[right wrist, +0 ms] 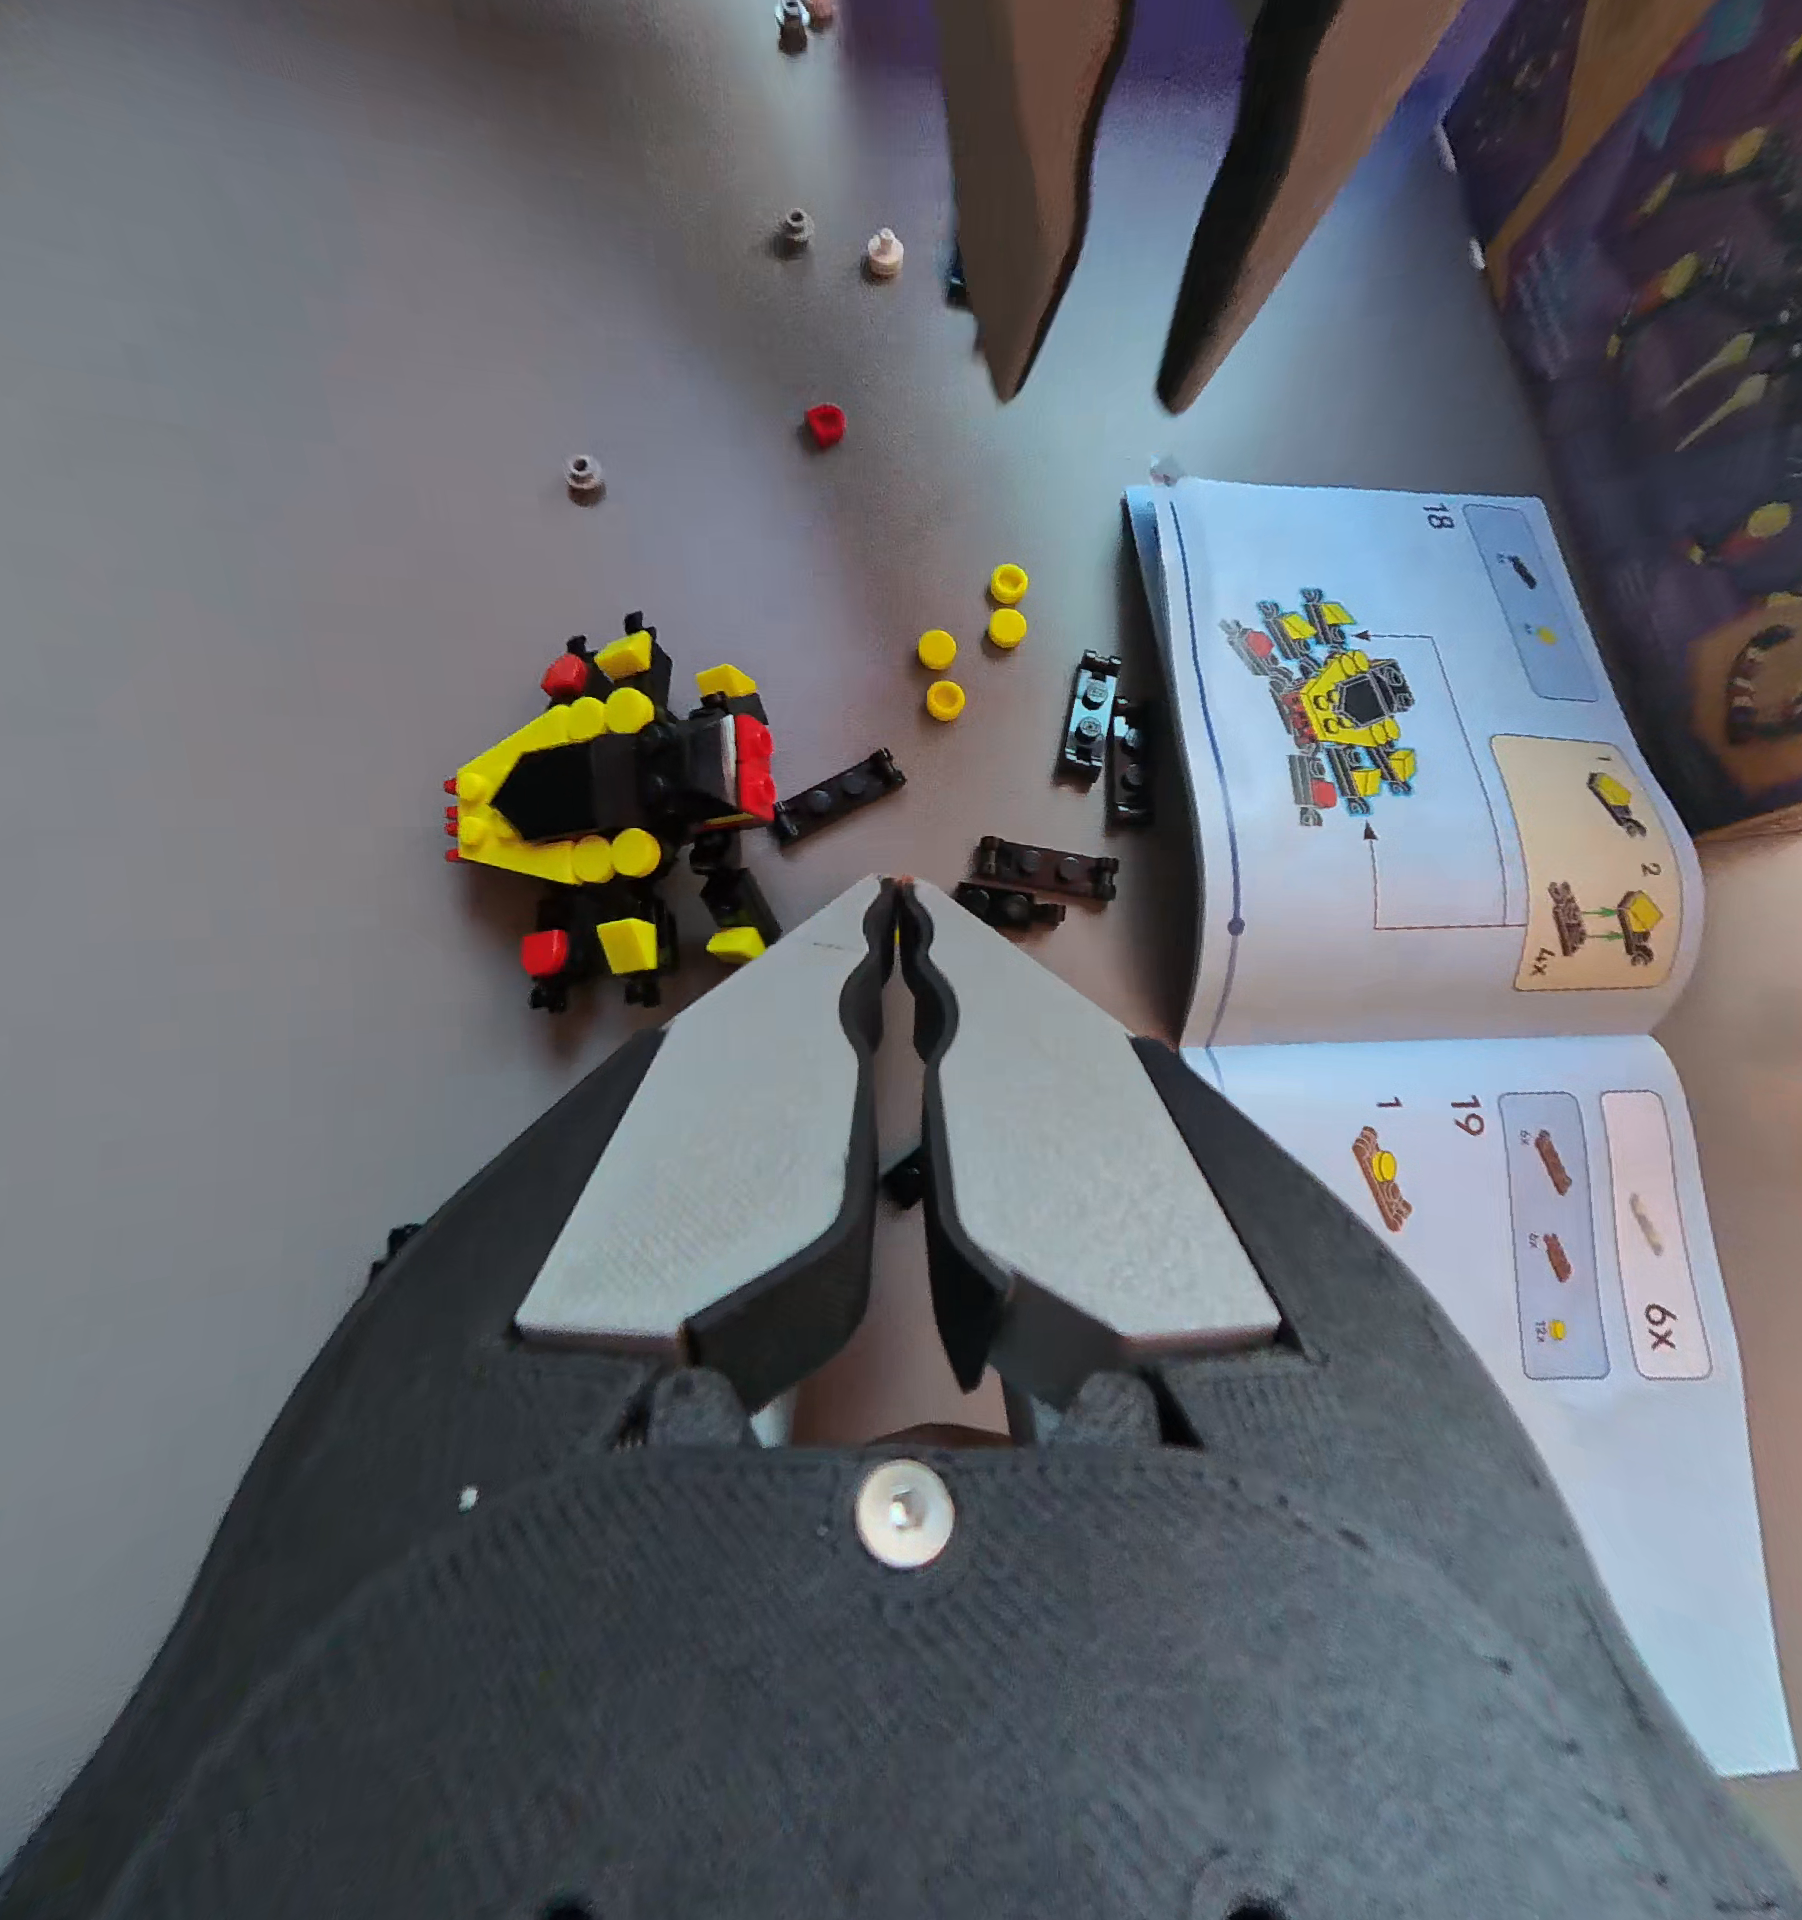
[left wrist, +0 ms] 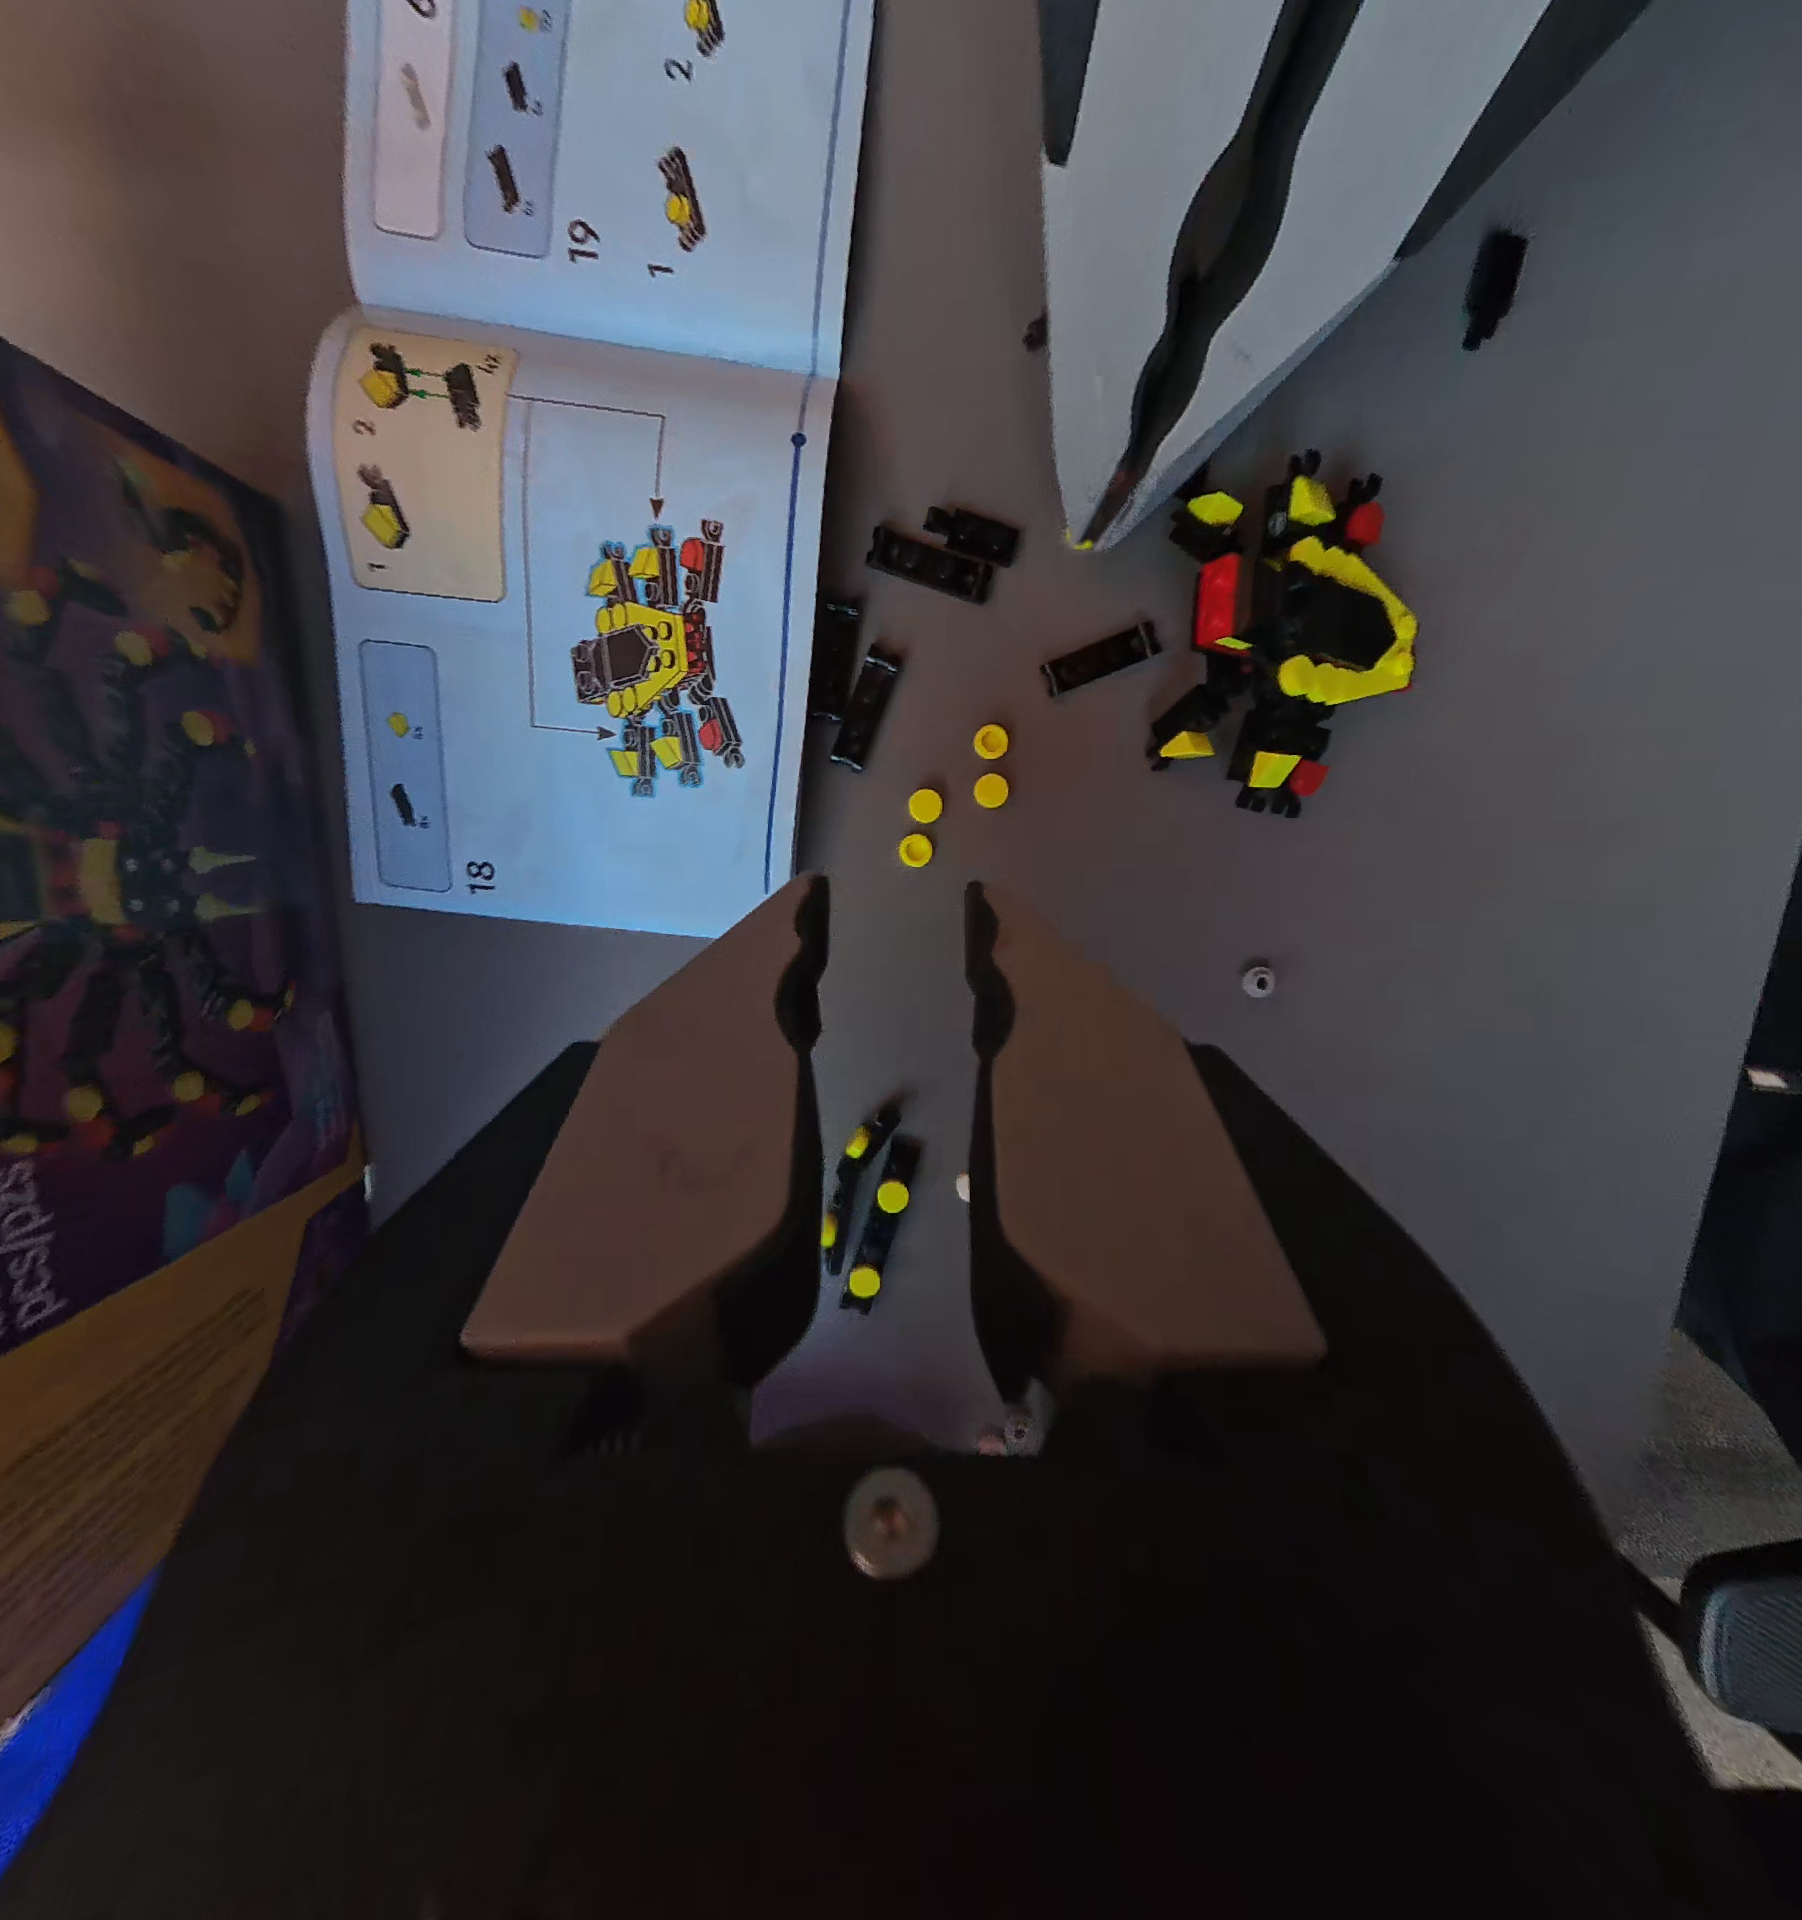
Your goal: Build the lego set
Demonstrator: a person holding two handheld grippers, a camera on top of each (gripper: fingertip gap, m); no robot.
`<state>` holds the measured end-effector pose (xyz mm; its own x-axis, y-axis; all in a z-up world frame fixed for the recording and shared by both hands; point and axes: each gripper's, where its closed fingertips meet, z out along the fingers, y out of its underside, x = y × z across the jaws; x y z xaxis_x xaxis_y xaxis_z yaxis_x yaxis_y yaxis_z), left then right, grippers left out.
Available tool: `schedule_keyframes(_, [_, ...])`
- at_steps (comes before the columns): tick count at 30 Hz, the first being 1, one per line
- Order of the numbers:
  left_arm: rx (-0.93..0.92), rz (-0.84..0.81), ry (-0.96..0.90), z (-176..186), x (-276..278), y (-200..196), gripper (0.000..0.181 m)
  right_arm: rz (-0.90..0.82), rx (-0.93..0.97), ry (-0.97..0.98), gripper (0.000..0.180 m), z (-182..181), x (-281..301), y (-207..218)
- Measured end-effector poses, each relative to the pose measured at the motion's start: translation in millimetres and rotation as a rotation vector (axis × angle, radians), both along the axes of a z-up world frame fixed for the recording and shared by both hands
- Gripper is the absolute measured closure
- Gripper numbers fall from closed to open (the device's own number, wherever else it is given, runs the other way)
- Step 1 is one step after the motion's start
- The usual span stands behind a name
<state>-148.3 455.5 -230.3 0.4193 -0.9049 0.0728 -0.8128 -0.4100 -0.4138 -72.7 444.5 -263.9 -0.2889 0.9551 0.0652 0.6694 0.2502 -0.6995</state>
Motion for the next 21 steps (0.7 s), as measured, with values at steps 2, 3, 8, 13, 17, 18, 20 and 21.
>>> schedule_keyframes(2, [0.032, 0.022, -0.016, 12.8, -1.7, 1.7, 0.157, 0.006, -0.024, -0.006, 0.180, 0.7, 2.0, -2.0])
schedule_keyframes(3, [0.047, 0.030, -0.022, 18.9, -2.8, 1.8, 0.157, 0.003, -0.025, -0.024, 0.180, -1.9, 3.9, -1.4])
schedule_keyframes(8, [0.121, 0.051, -0.045, 40.9, -3.9, 2.7, 0.155, -0.005, -0.026, -0.050, 0.180, -8.9, 3.7, -0.6])
schedule_keyframes(13, [0.148, 0.049, -0.050, 47.9, -3.7, 1.9, 0.155, -0.061, -0.009, -0.010, 0.180, -8.7, -9.5, 7.0])
schedule_keyframes(17, [0.159, 0.057, -0.051, 50.3, -6.5, 2.7, 0.155, -0.072, -0.042, 0.065, 0.180, 6.5, -11.2, 8.1])
schedule_keyframes(18, [0.161, 0.062, -0.051, 50.6, -7.0, 3.3, 0.154, -0.082, -0.055, 0.072, 0.180, 9.3, -9.9, 9.9])
schedule_keyframes(20, [0.160, 0.068, -0.051, 49.7, -7.2, 4.0, 0.154, -0.087, -0.059, 0.069, 0.180, 10.0, -5.9, 12.7])
schedule_keyframes(21, [0.159, 0.070, -0.047, 48.7, -7.4, 4.2, 0.154, -0.088, -0.053, 0.061, 0.180, 8.4, -4.2, 13.9])
